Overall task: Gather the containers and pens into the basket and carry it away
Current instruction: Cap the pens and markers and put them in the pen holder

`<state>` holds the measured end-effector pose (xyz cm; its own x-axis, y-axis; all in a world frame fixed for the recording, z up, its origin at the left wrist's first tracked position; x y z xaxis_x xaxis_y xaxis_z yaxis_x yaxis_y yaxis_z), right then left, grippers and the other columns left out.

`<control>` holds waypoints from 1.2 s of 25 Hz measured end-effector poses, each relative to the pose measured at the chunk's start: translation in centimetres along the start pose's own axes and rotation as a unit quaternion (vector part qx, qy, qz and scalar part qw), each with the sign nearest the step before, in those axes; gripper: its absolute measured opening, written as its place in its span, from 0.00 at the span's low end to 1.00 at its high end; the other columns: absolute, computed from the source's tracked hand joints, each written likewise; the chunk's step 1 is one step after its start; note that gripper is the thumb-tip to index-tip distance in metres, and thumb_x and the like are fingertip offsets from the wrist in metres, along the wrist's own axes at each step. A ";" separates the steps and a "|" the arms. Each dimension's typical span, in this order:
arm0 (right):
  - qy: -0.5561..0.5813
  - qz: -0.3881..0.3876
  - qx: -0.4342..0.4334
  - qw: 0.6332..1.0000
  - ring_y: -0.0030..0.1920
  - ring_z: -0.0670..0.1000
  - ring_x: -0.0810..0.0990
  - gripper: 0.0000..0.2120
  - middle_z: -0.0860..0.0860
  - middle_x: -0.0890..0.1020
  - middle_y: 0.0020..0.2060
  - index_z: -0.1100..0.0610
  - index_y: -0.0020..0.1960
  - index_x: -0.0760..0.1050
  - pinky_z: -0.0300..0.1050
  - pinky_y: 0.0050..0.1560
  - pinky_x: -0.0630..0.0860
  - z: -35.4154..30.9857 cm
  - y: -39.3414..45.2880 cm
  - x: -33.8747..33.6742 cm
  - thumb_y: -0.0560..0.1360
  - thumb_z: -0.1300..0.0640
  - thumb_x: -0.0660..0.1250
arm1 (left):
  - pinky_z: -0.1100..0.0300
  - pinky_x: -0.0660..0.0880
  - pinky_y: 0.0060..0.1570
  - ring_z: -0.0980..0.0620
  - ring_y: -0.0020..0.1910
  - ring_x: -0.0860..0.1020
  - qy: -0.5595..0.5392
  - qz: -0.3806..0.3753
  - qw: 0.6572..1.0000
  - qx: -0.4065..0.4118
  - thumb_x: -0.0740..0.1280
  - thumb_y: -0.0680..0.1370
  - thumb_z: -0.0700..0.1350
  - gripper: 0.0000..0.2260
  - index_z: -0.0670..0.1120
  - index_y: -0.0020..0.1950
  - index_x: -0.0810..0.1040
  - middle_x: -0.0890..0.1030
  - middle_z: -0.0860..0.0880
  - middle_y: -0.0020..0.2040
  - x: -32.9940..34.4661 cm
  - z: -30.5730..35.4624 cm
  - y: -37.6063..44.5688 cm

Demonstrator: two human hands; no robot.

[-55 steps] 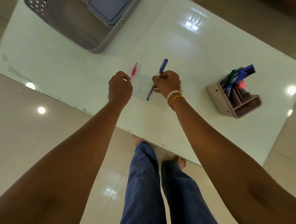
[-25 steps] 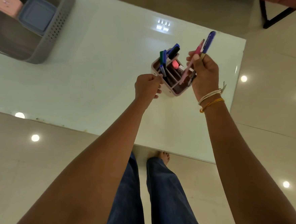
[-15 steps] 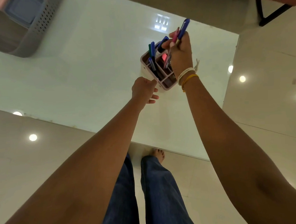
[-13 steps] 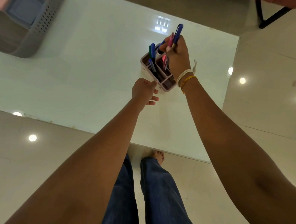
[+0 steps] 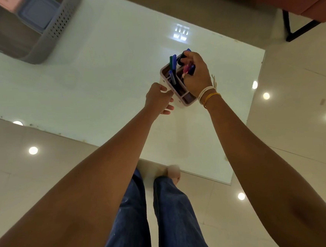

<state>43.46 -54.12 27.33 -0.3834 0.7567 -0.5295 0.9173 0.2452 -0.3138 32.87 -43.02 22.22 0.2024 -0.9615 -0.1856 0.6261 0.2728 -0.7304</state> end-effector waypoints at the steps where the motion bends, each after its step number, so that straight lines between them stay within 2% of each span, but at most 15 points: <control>1: 0.000 0.015 -0.003 1.000 0.61 0.51 0.77 0.30 0.53 0.78 0.61 0.57 0.69 0.67 0.38 0.61 0.74 -0.3 0.0 0.0 0.70 0.75 0.59 | 0.56 0.81 0.36 0.47 0.36 0.82 -0.004 0.002 1.000 0.000 0.67 0.79 0.49 0.13 0.46 0.57 0.67 0.83 0.43 0.49 -0.3 0.0 0.1; 3: 0.041 0.059 0.017 0.997 0.61 0.51 0.76 0.29 0.55 0.77 0.61 0.58 0.68 0.66 0.30 0.57 0.74 -0.4 -0.2 -0.4 0.70 0.75 0.60 | 0.56 0.81 0.36 0.47 0.37 0.82 -0.008 0.004 1.000 0.004 0.66 0.79 0.48 0.12 0.45 0.57 0.67 0.82 0.43 0.49 -0.9 0.1 0.2; 6: 0.127 0.104 0.075 0.984 0.61 0.52 0.75 0.29 0.56 0.76 0.61 0.60 0.69 0.64 0.37 0.63 0.73 0.3 -0.7 -0.5 0.70 0.76 0.58 | 0.58 0.80 0.34 0.47 0.36 0.82 -0.010 0.007 1.000 0.014 0.66 0.79 0.48 0.12 0.45 0.57 0.68 0.82 0.43 0.48 -1.9 0.4 0.3; 10: 0.147 0.100 0.115 0.977 0.56 0.47 0.75 0.28 0.54 0.76 0.61 0.59 0.71 0.62 0.38 0.60 0.73 1.0 -0.7 -0.7 0.74 0.75 0.57 | 0.59 0.79 0.33 0.48 0.36 0.81 -0.012 0.014 1.000 0.023 0.66 0.79 0.48 0.11 0.45 0.56 0.69 0.82 0.44 0.47 -2.9 1.2 0.6; 12: 0.164 0.113 0.123 0.972 0.60 0.48 0.74 0.29 0.54 0.75 0.63 0.58 0.71 0.62 0.37 0.59 0.73 1.2 -0.9 -1.1 0.72 0.75 0.58 | 0.58 0.80 0.34 0.48 0.37 0.82 -0.003 0.016 1.000 0.024 0.65 0.80 0.49 0.11 0.45 0.57 0.69 0.82 0.44 0.47 -3.2 1.6 0.3; 15: 0.155 0.159 0.116 0.968 0.66 0.49 0.72 0.29 0.55 0.73 0.64 0.58 0.70 0.64 0.28 0.51 0.68 0.6 -3.0 -1.7 0.71 0.73 0.62 | 0.57 0.79 0.37 0.48 0.38 0.82 0.018 0.027 0.999 0.026 0.64 0.80 0.49 0.12 0.44 0.59 0.70 0.82 0.45 0.47 -4.6 2.2 -1.2; 16: 0.144 0.179 0.101 0.968 0.65 0.48 0.72 0.28 0.54 0.73 0.63 0.58 0.69 0.66 0.28 0.51 0.68 -0.6 -4.0 -2.2 0.71 0.72 0.63 | 0.58 0.79 0.37 0.48 0.38 0.81 0.021 0.032 0.999 0.030 0.64 0.80 0.49 0.11 0.44 0.58 0.70 0.82 0.45 0.47 -5.4 2.7 -2.1; 18: 0.112 0.208 0.067 0.969 0.56 0.42 0.74 0.23 0.53 0.73 0.60 0.57 0.65 0.70 0.30 0.53 0.72 -3.7 -5.7 -2.8 0.72 0.70 0.62 | 0.59 0.77 0.33 0.49 0.35 0.80 0.003 0.051 0.998 0.038 0.64 0.80 0.50 0.09 0.46 0.53 0.69 0.82 0.45 0.45 -7.3 4.0 -4.5; 20: 0.080 0.192 0.027 0.978 0.48 0.39 0.73 0.23 0.54 0.73 0.57 0.58 0.62 0.73 0.31 0.54 0.73 -6.7 -7.0 -1.5 0.69 0.72 0.59 | 0.60 0.75 0.31 0.50 0.33 0.79 -0.020 0.074 0.996 0.037 0.63 0.80 0.50 0.08 0.46 0.51 0.69 0.81 0.45 0.44 -9.8 4.8 -6.3; 22: 0.074 0.146 -0.018 0.986 0.49 0.44 0.74 0.24 0.55 0.74 0.55 0.58 0.60 0.74 0.30 0.53 0.72 -9.8 -7.3 1.4 0.67 0.74 0.57 | 0.60 0.76 0.32 0.50 0.32 0.79 -0.037 0.091 0.994 0.037 0.63 0.80 0.50 0.08 0.47 0.51 0.69 0.81 0.46 0.43 -12.6 4.9 -6.9; 25: 0.078 0.078 -0.048 0.993 0.51 0.49 0.77 0.22 0.55 0.78 0.50 0.58 0.54 0.77 0.37 0.52 0.73 -13.5 -6.3 7.3 0.66 0.74 0.56 | 0.59 0.77 0.34 0.50 0.34 0.80 -0.037 0.107 0.993 0.027 0.63 0.80 0.50 0.08 0.46 0.53 0.69 0.82 0.45 0.44 -17.4 3.8 -6.5; 28: 0.106 0.007 -0.047 0.993 0.45 0.48 0.79 0.21 0.53 0.81 0.42 0.59 0.50 0.79 0.30 0.45 0.74 -17.6 -5.3 14.7 0.69 0.75 0.54 | 0.58 0.78 0.37 0.48 0.38 0.81 -0.038 0.135 0.990 0.006 0.63 0.80 0.50 0.08 0.45 0.54 0.70 0.82 0.45 0.47 -24.3 1.4 -5.0; 30: 0.101 -0.032 -0.044 0.993 0.44 0.49 0.79 0.20 0.52 0.80 0.39 0.60 0.50 0.79 0.30 0.42 0.74 -20.0 -4.8 19.6 0.70 0.74 0.54 | 0.57 0.78 0.38 0.46 0.40 0.82 -0.048 0.158 0.986 -0.013 0.62 0.81 0.49 0.08 0.45 0.53 0.71 0.82 0.44 0.48 -29.3 -0.3 -4.1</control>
<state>33.72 -28.40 34.23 -0.4203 0.8415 -0.3394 0.9009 0.3423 -0.2669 24.19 -16.00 30.47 0.4552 -0.8206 -0.3456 0.5006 0.5568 -0.6628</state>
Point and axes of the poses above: each hand's wrist, its own y-axis towards the middle knuckle, its own x-axis out of the palm, z = x × y, the point moved 9 cm from there along y, towards the middle knuckle
